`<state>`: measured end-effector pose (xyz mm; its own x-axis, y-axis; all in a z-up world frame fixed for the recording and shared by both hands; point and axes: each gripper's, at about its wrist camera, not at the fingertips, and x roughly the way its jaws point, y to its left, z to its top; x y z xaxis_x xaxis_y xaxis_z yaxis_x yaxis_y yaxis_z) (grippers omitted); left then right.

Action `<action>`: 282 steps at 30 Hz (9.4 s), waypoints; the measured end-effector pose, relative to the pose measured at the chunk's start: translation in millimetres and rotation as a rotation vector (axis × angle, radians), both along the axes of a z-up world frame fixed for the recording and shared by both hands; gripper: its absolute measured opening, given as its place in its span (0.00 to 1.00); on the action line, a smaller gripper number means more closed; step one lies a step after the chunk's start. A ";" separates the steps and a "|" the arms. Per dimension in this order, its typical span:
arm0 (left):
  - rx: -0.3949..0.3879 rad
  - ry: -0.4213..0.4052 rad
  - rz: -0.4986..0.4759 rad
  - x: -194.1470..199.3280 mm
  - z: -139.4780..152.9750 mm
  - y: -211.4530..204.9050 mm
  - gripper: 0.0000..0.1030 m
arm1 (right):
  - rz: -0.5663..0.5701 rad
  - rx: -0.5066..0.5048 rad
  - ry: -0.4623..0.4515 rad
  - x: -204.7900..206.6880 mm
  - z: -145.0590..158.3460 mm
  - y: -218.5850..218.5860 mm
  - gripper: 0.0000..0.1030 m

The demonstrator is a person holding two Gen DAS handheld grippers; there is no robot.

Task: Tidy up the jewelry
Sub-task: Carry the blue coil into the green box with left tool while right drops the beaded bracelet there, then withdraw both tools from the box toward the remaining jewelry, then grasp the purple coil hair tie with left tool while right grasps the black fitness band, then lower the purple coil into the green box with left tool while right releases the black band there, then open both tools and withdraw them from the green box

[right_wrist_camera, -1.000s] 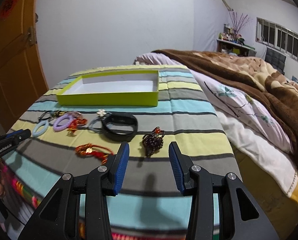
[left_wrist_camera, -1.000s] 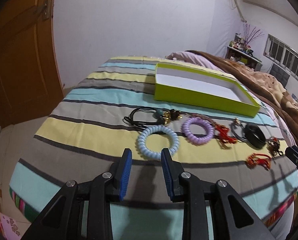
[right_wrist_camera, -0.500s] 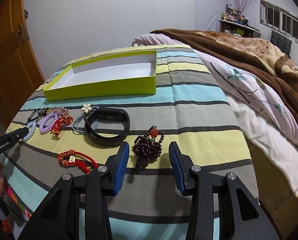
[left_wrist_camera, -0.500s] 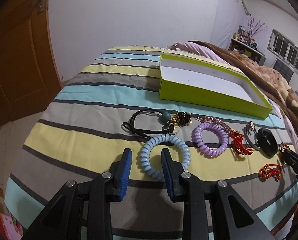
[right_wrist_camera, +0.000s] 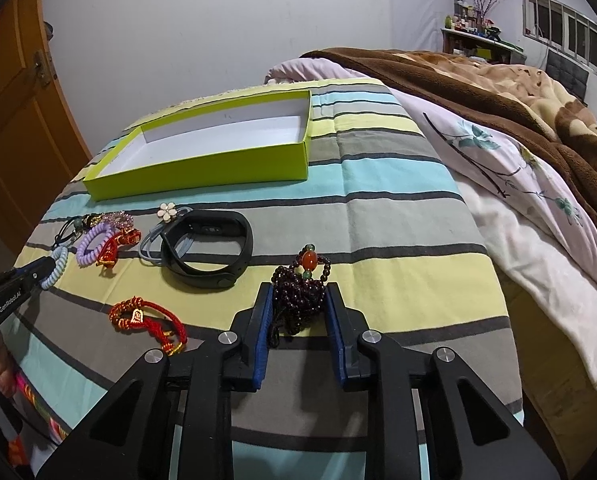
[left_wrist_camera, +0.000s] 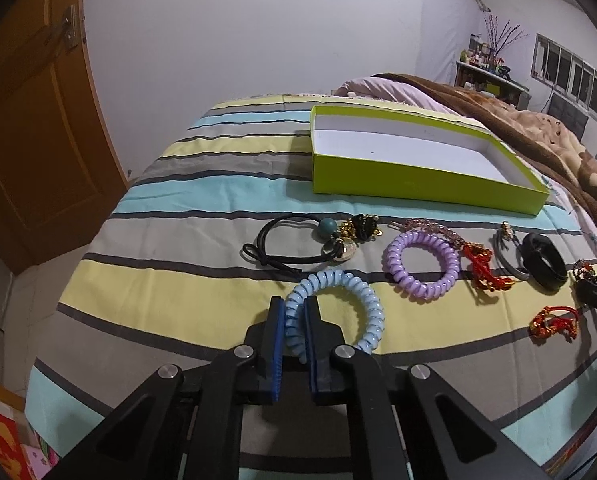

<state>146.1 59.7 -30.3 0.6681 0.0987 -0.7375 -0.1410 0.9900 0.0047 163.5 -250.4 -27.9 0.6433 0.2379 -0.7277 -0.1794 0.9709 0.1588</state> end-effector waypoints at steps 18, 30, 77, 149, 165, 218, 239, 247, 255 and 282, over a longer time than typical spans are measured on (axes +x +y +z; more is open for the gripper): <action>-0.092 -0.105 -0.106 -6.8 44.7 -16.6 0.08 | 0.078 0.037 -0.084 -3.8 41.5 12.0 0.25; -0.040 -0.148 -0.164 74.8 79.6 -29.6 0.08 | 0.155 -0.009 -0.121 67.3 60.8 46.4 0.25; -0.047 -0.105 -0.155 145.1 58.4 -13.7 0.20 | 0.164 -0.003 -0.117 117.5 61.4 48.0 0.41; -0.062 0.025 -0.209 45.2 3.7 -47.6 0.20 | 0.177 0.032 0.060 49.4 -0.9 32.5 0.18; -0.052 -0.004 -0.218 29.0 8.3 -47.5 0.08 | 0.143 0.025 0.029 30.0 8.5 23.6 0.05; -0.006 -0.101 -0.185 128.6 53.2 -28.6 0.08 | 0.148 -0.034 -0.058 125.9 42.1 52.6 0.05; -0.005 0.025 -0.170 166.5 9.4 -20.3 0.09 | 0.139 -0.124 0.044 162.0 4.6 62.4 0.05; -0.016 0.027 -0.176 165.9 10.9 -19.3 0.09 | 0.152 -0.108 0.016 153.7 11.1 65.1 0.35; -0.033 -0.010 -0.168 147.1 22.0 -16.9 0.10 | 0.146 -0.094 -0.030 135.4 27.3 59.8 0.35; -0.039 -0.192 -0.196 -26.0 67.3 -36.0 0.10 | 0.202 0.032 -0.172 -15.1 63.6 34.4 0.35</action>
